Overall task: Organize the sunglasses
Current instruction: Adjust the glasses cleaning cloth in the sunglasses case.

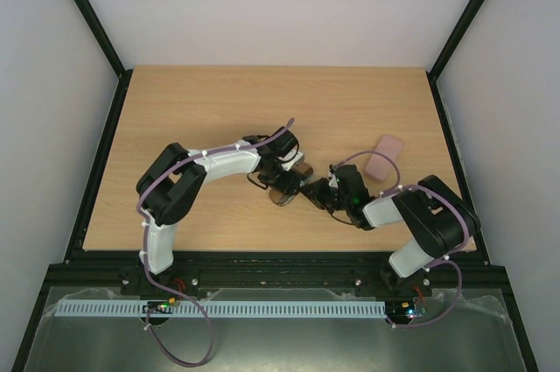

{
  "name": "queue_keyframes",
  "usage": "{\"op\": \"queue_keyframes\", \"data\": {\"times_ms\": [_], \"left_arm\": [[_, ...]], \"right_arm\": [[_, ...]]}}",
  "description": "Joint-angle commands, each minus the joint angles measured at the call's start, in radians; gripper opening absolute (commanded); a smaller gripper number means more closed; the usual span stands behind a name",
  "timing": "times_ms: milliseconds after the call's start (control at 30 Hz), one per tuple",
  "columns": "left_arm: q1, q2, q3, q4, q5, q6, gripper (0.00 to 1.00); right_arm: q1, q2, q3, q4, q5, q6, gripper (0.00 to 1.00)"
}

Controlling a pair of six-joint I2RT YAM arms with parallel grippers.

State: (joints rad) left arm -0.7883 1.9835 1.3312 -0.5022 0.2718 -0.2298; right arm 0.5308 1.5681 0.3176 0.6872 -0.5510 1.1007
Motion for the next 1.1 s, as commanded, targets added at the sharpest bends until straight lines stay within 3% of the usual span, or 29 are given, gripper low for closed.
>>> {"op": "queue_keyframes", "data": {"times_ms": [0, 200, 433, 700, 867, 1067], "left_arm": [[-0.027, 0.050, 0.027, -0.069, -0.050, -0.013, 0.31], [-0.042, 0.067, 0.038, -0.106, -0.117, -0.025, 0.37], [-0.029, 0.005, 0.081, -0.094, -0.056, -0.026, 0.65], [0.013, -0.151, -0.009, -0.019, 0.019, -0.044, 0.89], [0.042, -0.242, -0.125, 0.043, 0.053, -0.066, 0.90], [0.069, -0.217, -0.201, 0.093, 0.075, -0.117, 0.71]], "right_arm": [[0.000, 0.032, 0.013, 0.022, 0.013, -0.013, 0.15], [0.000, -0.098, -0.003, -0.109, 0.091, -0.032, 0.19], [0.000, -0.343, 0.024, -0.381, 0.253, -0.091, 0.32], [0.008, -0.325, 0.125, -0.540, 0.264, -0.162, 0.41], [0.050, -0.276, 0.189, -0.582, 0.300, -0.178, 0.49], [0.115, -0.135, 0.273, -0.602, 0.333, -0.188, 0.49]]}}
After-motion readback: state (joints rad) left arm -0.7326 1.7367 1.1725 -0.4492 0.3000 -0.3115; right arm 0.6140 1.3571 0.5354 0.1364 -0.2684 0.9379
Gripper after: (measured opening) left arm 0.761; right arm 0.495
